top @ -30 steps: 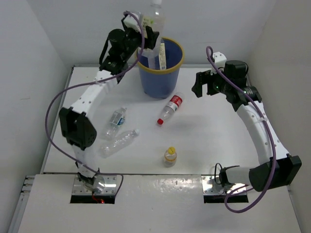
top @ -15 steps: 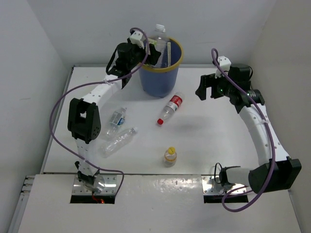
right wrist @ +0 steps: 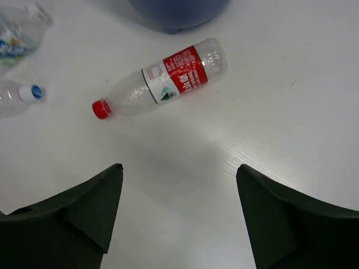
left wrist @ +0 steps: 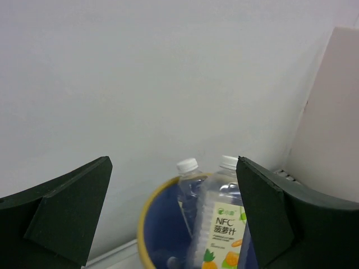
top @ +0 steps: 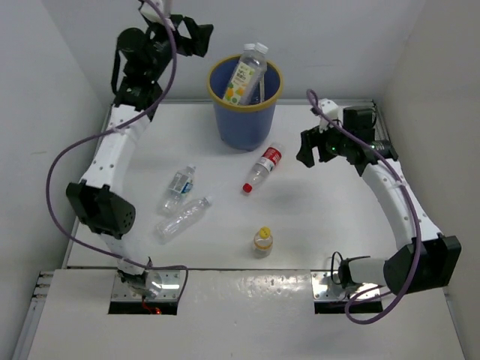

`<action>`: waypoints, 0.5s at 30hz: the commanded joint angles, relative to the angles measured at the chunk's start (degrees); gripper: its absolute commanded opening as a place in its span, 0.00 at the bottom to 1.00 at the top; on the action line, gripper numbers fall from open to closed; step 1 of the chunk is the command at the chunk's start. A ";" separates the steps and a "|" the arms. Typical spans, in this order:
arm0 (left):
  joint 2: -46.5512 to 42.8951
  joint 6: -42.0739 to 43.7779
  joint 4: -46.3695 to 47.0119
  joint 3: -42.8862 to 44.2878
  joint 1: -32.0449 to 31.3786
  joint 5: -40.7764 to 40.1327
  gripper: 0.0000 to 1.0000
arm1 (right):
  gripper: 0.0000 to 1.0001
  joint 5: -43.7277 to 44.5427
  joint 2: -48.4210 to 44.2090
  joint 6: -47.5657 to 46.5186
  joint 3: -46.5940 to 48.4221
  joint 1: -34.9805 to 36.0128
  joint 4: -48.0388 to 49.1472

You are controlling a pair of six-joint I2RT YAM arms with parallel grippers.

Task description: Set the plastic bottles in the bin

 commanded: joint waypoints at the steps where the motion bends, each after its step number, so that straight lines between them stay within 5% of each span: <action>1: -6.64 4.56 -11.34 0.49 0.94 3.18 1.00 | 0.80 -1.24 3.22 -11.77 0.28 4.61 -1.51; 9: -20.53 4.23 -14.09 -26.39 5.33 17.92 1.00 | 0.81 2.36 11.82 -42.74 2.65 19.79 -3.00; 15: -22.47 -0.16 -14.70 -31.86 8.24 22.60 1.00 | 0.85 8.24 22.19 -64.32 5.81 25.88 -3.36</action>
